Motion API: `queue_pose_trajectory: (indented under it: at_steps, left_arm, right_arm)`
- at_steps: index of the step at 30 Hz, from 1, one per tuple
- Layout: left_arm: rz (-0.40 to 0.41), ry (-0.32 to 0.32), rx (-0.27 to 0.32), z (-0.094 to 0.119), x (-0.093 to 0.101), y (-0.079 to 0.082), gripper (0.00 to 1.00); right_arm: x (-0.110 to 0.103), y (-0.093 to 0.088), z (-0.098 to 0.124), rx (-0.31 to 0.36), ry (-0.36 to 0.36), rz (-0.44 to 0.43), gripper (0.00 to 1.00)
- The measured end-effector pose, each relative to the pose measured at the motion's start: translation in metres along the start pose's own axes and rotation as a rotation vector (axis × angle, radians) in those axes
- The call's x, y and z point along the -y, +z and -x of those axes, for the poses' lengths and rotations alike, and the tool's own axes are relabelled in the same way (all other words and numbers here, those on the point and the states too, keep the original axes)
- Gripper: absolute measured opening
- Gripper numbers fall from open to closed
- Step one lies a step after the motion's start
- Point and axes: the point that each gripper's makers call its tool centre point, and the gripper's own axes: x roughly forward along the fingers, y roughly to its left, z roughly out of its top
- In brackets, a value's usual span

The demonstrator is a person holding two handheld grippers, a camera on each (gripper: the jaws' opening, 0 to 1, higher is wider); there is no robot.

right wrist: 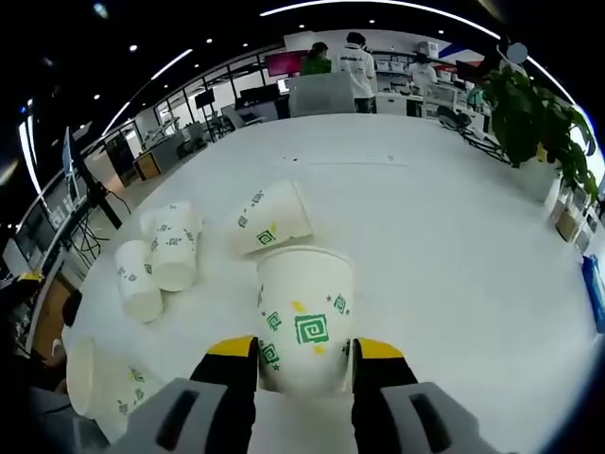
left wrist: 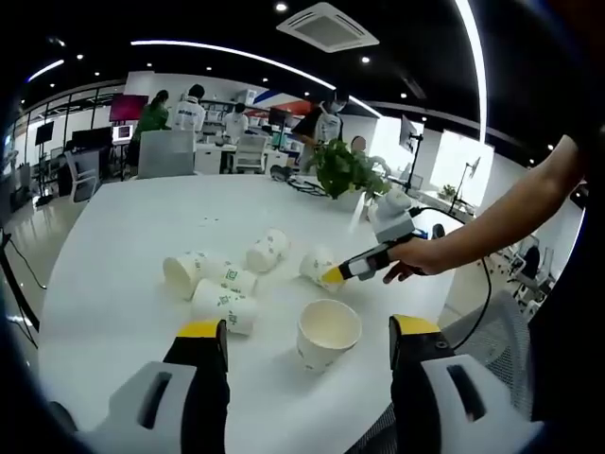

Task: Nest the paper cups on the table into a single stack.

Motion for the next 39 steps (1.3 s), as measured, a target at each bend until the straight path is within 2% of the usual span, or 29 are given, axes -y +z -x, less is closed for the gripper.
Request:
queue_pose_trajectory:
  at_steps: [6, 12, 18, 26, 31, 35, 39]
  left_arm:
    - [-0.009, -0.011, -0.012, -0.006, -0.003, 0.003, 0.67]
    - [-0.034, -0.041, -0.021, -0.014, 0.0, 0.011, 0.64]
    - [-0.066, -0.077, -0.02, -0.022, 0.006, 0.021, 0.61]
    - [-0.095, -0.114, -0.019, -0.03, 0.011, 0.034, 0.57]
    - [-0.097, -0.137, -0.013, -0.034, 0.013, 0.042, 0.53]
    - [-0.091, -0.157, -0.003, -0.036, 0.019, 0.051, 0.49]
    - [-0.094, -0.185, 0.009, -0.036, 0.024, 0.058, 0.45]
  right_arm:
    - [0.006, -0.001, -0.004, -0.014, 0.005, -0.001, 0.36]
    - [0.0, 0.005, 0.006, 0.036, 0.034, -0.006, 0.36]
    - [-0.022, 0.008, 0.024, 0.086, 0.096, 0.049, 0.36]
    - [-0.049, 0.021, 0.052, 0.162, 0.174, 0.072, 0.36]
    - [-0.072, 0.029, 0.079, 0.216, 0.228, 0.09, 0.36]
    - [-0.088, 0.032, 0.091, 0.251, 0.275, 0.124, 0.36]
    - [-0.106, 0.03, 0.102, 0.273, 0.315, 0.194, 0.36]
